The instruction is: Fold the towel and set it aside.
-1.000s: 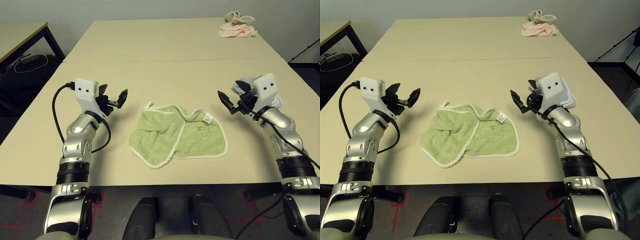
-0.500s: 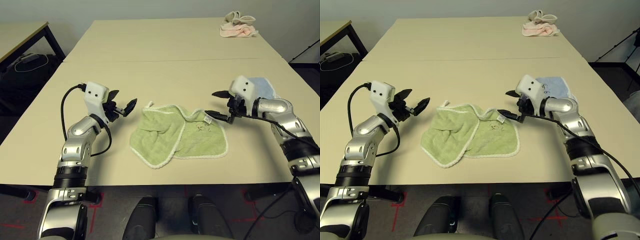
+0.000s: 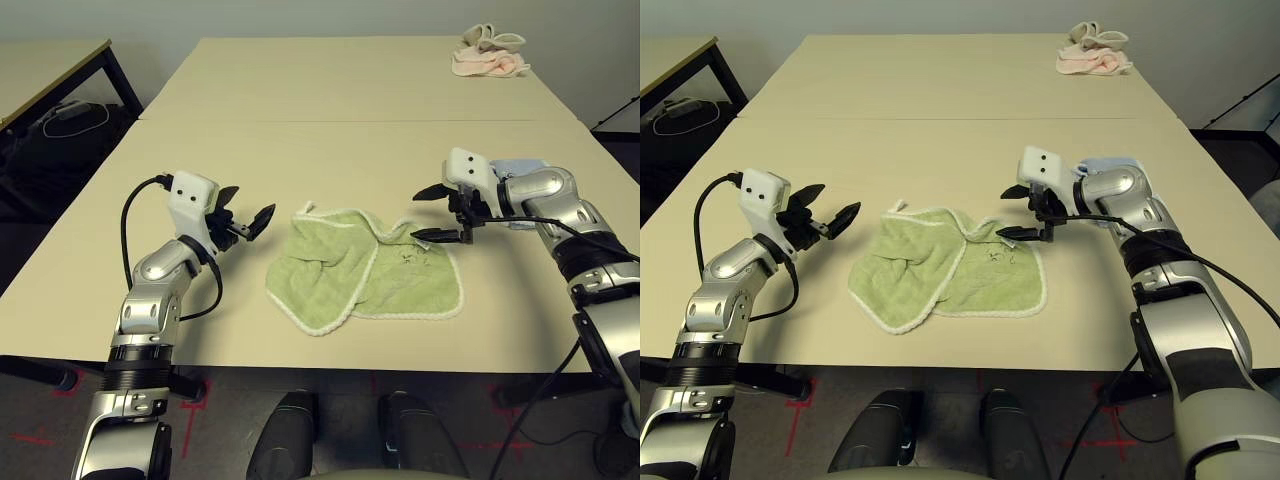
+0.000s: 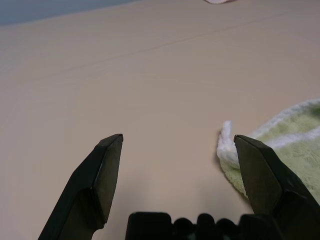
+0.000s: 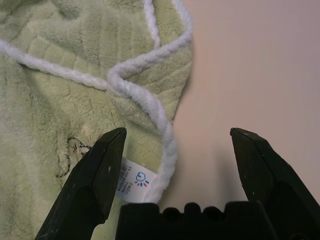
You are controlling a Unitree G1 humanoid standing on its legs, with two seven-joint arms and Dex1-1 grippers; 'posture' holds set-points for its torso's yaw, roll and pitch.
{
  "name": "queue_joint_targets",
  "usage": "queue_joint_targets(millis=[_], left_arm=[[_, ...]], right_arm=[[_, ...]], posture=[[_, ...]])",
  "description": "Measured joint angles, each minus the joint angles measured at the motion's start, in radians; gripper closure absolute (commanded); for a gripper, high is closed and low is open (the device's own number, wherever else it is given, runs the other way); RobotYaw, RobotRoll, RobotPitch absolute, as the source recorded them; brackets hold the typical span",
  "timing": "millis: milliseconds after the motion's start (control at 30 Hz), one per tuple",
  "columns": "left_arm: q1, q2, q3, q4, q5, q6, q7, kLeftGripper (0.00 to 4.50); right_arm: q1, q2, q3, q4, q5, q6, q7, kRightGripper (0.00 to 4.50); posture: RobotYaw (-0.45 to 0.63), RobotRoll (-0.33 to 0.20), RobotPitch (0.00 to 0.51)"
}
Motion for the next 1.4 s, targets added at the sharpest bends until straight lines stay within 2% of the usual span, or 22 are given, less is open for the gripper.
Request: queue_joint_targets(millis=[67,167,500,900,1033,1233,1400], left_arm=[[0.000,0.000,-0.001,0.000,0.000,0.001,-0.005,0.00],[0.000,0.000,-0.001,-0.002,0.000,0.004,-0.008,0.00],[0.009,0.000,-0.008,-0.033,0.000,0.009,-0.015,0.00],[0.011,0.002,-0.026,-0.032,-0.001,0.032,-0.029,0.00],[0.000,0.048,-0.039,-0.033,-0.011,0.079,-0.089,0.00],[-0.154,0.145,-0.073,-0.048,-0.086,0.232,-0.262,0.00],[-0.287,0.154,-0.138,-0.076,-0.138,0.402,-0.329,0.00]], right_arm=[[-0.007,0.002,0.013,0.018,-0.020,-0.013,0.001,0.02],[-0.026,0.007,0.020,0.059,-0.045,-0.028,0.001,0.62],[-0.074,0.036,0.017,0.125,-0.074,-0.059,-0.004,4.49],[-0.084,0.034,0.001,0.124,-0.056,-0.044,0.054,4.49],[-0.083,0.005,-0.027,0.107,-0.029,-0.019,0.076,4.49],[0.014,-0.041,-0.061,-0.031,0.014,0.042,0.096,4.49],[0.076,-0.046,-0.064,-0.132,0.033,0.106,0.094,4.49]], posture=[[0.16,0.000,0.089],[0.17,0.000,0.089],[0.17,0.000,0.089],[0.17,0.000,0.084],[0.16,0.000,0.082],[0.13,0.000,0.080],[0.12,0.000,0.080]])
